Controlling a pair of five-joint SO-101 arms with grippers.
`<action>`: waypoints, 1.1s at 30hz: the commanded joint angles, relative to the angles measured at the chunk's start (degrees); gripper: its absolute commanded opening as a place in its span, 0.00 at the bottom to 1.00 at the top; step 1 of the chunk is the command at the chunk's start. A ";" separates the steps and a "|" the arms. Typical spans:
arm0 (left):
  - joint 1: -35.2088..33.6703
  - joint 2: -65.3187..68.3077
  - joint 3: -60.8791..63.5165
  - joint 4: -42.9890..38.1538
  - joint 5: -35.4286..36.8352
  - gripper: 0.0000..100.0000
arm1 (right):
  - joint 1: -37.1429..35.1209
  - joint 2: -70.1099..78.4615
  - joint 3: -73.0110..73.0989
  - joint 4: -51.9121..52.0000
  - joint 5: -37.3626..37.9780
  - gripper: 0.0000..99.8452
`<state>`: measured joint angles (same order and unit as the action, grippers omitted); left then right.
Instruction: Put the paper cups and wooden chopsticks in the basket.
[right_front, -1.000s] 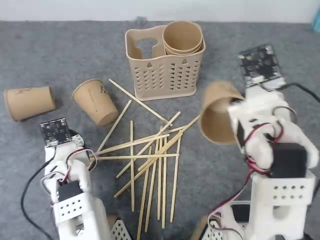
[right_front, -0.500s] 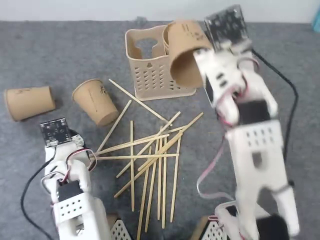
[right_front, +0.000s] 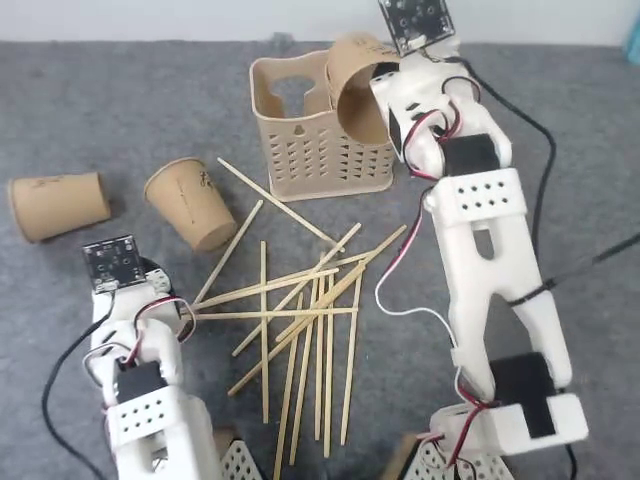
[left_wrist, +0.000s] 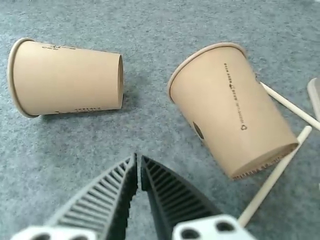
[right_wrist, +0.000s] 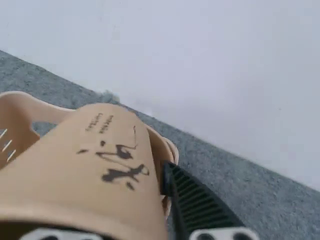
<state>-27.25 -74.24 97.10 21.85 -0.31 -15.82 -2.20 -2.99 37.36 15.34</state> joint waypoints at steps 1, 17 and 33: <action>0.35 -1.05 -0.22 -1.49 0.18 0.01 | -0.04 -0.31 -3.96 -1.89 -0.70 0.12; 0.35 -1.05 -0.22 -1.49 0.18 0.01 | 2.77 -0.04 -15.03 -1.63 -9.14 0.13; 0.35 -1.05 -0.22 -1.49 0.18 0.01 | 2.51 4.88 -15.21 0.57 -9.93 0.01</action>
<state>-27.25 -74.24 97.10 21.85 -0.31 -13.98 3.08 -15.03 37.63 6.20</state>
